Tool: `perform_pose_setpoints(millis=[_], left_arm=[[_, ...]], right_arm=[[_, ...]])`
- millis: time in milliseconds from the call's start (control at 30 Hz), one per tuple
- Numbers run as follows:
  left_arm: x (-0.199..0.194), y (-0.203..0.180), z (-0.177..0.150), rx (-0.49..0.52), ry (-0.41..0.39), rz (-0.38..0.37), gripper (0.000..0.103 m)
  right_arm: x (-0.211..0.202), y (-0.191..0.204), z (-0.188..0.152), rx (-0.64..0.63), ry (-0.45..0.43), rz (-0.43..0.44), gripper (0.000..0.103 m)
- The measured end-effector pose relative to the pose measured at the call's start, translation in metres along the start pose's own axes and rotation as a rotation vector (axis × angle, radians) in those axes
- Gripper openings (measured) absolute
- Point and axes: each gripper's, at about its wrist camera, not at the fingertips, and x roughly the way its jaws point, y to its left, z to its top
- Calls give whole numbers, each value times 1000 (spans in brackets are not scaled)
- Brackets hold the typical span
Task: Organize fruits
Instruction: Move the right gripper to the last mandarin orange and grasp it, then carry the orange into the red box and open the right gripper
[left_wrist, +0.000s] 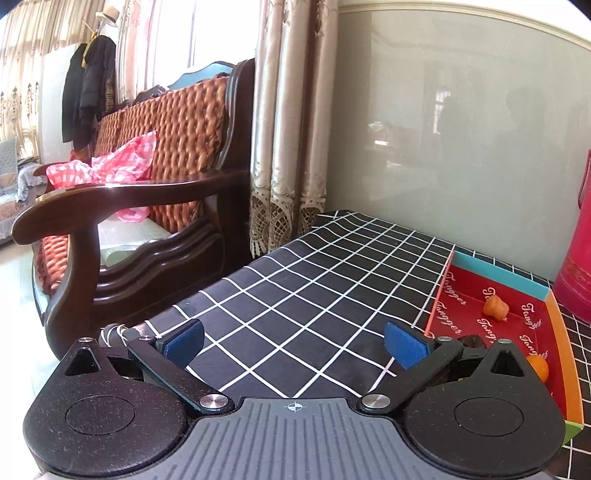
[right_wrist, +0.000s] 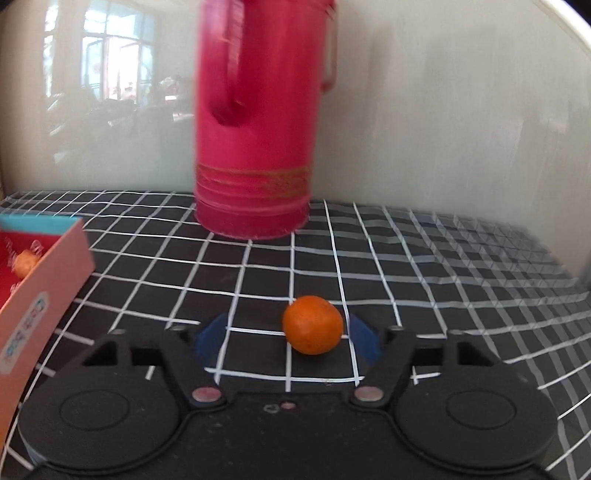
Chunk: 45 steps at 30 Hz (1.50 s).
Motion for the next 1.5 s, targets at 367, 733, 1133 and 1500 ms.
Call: perform_pose_setpoints(millis=[367,733,1133,1500], left_arm=[[3,0,0,-4,18,-1,103],[0,8,-1,-17,15,24,103],[3,29,-5,12,35,79,103],[4,23,-5,18,65,13,103]], right_arm=[[14,-8,-2,14,20,-4,33],[-53,55,-10,-80,-139,353,32],[-103,146,-42,-348,-113,621,34],[-138,124,-52,-243,-194,511,85]])
